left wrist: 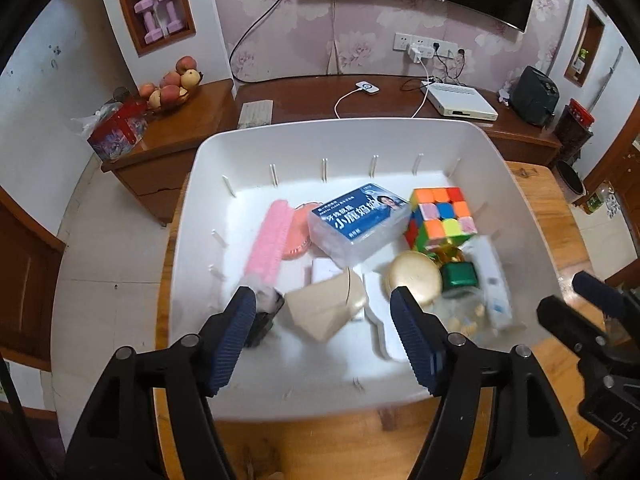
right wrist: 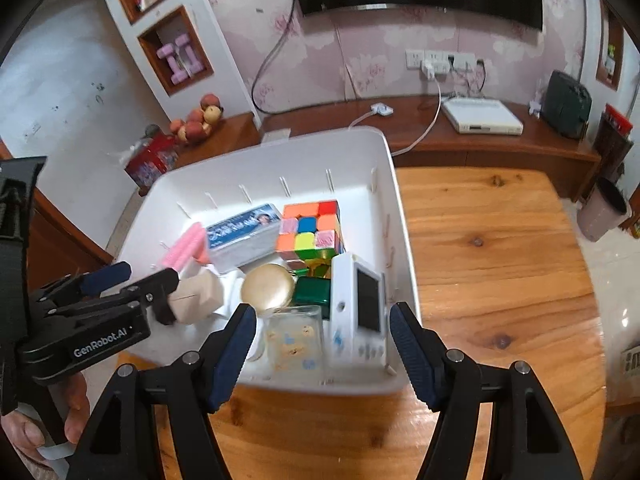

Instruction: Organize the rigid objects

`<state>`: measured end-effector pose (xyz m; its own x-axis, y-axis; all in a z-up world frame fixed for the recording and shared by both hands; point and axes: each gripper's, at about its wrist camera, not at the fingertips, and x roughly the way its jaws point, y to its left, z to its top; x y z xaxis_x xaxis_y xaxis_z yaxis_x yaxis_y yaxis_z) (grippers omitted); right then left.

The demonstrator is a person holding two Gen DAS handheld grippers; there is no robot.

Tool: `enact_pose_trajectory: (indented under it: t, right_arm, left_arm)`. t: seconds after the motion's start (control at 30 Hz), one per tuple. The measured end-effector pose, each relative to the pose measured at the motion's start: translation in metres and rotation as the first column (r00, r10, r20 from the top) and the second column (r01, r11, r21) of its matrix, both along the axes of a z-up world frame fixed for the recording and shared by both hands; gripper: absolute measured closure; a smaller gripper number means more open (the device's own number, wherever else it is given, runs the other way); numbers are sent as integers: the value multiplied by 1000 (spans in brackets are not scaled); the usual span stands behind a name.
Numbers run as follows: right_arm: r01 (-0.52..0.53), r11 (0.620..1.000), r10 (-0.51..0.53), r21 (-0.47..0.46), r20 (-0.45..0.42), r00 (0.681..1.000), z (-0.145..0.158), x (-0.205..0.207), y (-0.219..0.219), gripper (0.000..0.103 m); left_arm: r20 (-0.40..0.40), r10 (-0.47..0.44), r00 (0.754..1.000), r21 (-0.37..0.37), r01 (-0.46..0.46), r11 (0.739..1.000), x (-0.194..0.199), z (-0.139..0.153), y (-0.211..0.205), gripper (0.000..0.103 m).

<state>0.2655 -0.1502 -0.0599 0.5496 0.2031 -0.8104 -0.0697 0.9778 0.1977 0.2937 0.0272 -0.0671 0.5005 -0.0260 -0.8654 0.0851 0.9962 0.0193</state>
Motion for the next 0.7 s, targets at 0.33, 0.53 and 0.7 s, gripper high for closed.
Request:
enact_pose_trajectory:
  t: [0.33, 0.53, 0.7]
  right_arm:
    - [-44, 991, 56, -130, 93, 994, 52, -65, 16, 33]
    - [-61, 986, 81, -153, 127, 989, 76, -117, 20, 30]
    - [-59, 990, 77, -128, 139, 987, 88, -159, 13, 29]
  left_arm:
    - [24, 29, 999, -47, -27, 999, -66, 39, 16, 30]
    - [19, 33, 999, -69, -31, 997, -114, 55, 17, 27]
    - [36, 46, 998, -60, -44, 997, -154, 65, 16, 25]
